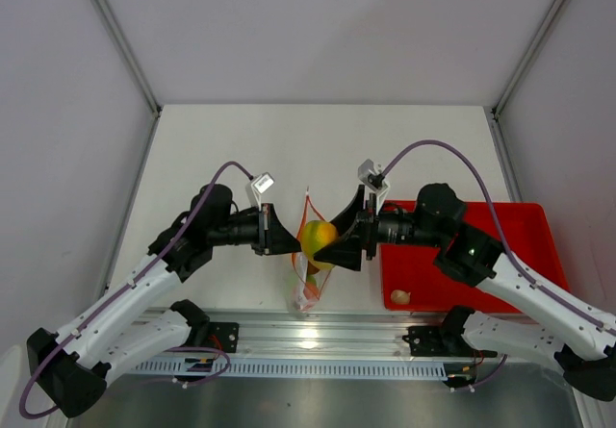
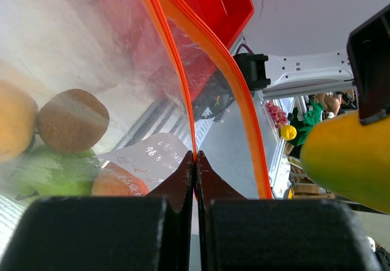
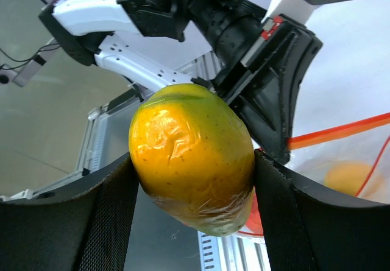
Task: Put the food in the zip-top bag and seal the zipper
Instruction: Place the fake fruit in the zipper food storage bag.
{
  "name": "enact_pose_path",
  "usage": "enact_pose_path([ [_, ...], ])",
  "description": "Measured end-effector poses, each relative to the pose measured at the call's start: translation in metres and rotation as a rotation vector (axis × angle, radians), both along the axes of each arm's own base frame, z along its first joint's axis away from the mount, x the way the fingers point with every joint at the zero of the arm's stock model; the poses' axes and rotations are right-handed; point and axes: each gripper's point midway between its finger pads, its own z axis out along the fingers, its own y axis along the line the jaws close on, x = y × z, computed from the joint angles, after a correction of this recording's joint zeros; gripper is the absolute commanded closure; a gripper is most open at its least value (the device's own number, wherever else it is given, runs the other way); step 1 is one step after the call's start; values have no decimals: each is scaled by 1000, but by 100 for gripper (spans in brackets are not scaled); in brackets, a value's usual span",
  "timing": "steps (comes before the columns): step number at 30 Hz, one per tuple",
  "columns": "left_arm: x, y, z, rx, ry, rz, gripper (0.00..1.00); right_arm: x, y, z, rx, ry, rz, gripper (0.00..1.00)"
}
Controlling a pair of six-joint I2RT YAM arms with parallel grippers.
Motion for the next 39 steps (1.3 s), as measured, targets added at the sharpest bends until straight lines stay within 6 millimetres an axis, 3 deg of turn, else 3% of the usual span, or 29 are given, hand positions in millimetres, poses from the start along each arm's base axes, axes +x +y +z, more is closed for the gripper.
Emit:
enact_pose_path([
  [4,0,0,0,0,0,0,99,9,5,-4,-8,-18,-23,100],
  [8,0,0,1,-1,-1,0,99,18,10,-9,-21,-28,-52,88],
  [13,-1,0,2,-4,-4,1,99,27,16,-17,-40,-30,-75,80],
  [15,-1,1,2,-7,0,2,99,31,18,-19,-41,-33,-80,71],
  [16,-1,1,3,-7,-1,2,99,32,19,-20,-41,-35,-83,60],
  [18,-1,1,3,-8,-2,2,99,33,21,-23,-43,-36,-84,52],
  [25,-2,1,3,-9,-3,2,99,37,21,-29,-52,-31,-102,4],
  [26,-2,1,3,-9,-4,2,100,37,20,-29,-54,-30,-107,1],
  [39,-2,1,3,-9,-3,2,99,43,18,-30,-60,-34,-147,1],
])
